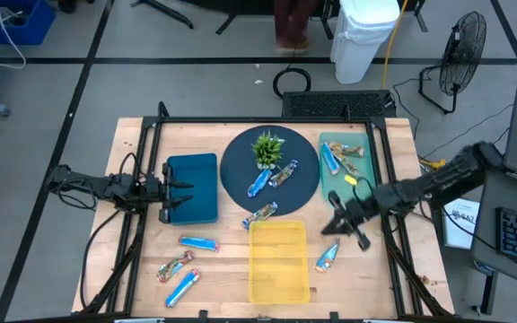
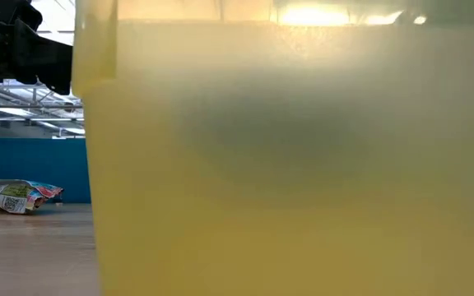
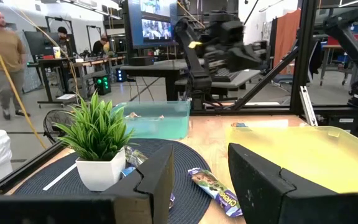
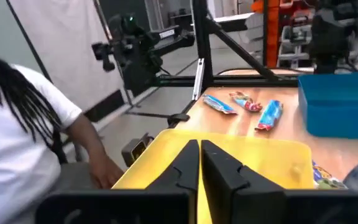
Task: Pick and place Granola Bars by type
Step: Put the yellow granola bar into the green bin
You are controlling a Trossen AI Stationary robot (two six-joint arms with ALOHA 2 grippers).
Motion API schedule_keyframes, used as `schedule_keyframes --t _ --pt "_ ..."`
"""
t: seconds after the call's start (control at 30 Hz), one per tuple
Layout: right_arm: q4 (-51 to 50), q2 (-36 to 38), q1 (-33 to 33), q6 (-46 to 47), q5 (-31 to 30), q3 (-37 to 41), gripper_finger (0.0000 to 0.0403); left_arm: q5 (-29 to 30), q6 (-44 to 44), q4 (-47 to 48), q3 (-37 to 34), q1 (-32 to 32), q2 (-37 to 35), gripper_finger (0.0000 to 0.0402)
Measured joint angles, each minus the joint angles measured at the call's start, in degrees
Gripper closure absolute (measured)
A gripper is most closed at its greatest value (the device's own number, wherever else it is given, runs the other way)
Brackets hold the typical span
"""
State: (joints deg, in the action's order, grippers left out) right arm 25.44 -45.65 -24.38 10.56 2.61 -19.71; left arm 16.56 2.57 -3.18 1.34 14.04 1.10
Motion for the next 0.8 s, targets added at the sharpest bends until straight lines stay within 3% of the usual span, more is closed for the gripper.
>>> schedule_keyframes --t 0.2,0.33,0.5,0.6,0.8 --pt "-3.3 -5.4 -16.9 -4.7 -23.1 -4.3 0.0402 0.0 0.0 0.0 0.0 0.0 0.0 0.0243" --pt "-12.6 -11.9 -21.8 -3.7 -29.2 -12.1 0.0403 0.0 0.0 0.0 0.0 0.0 0.0 0.0243" --pt "-31.0 -21.9 -22.7 2.3 -29.1 -24.3 0.0403 0.0 0.0 0.0 0.0 0.0 0.0 0.0243" --pt "-44.8 -27.0 -21.4 10.2 -24.5 -29.8 0.0403 0.0 0.0 0.0 0.0 0.0 0.0 0.0243" --pt "-59.7 -31.9 -18.7 26.8 -15.5 -31.4 0.0403 0.0 0.0 0.0 0.0 0.0 0.0 0.0243"
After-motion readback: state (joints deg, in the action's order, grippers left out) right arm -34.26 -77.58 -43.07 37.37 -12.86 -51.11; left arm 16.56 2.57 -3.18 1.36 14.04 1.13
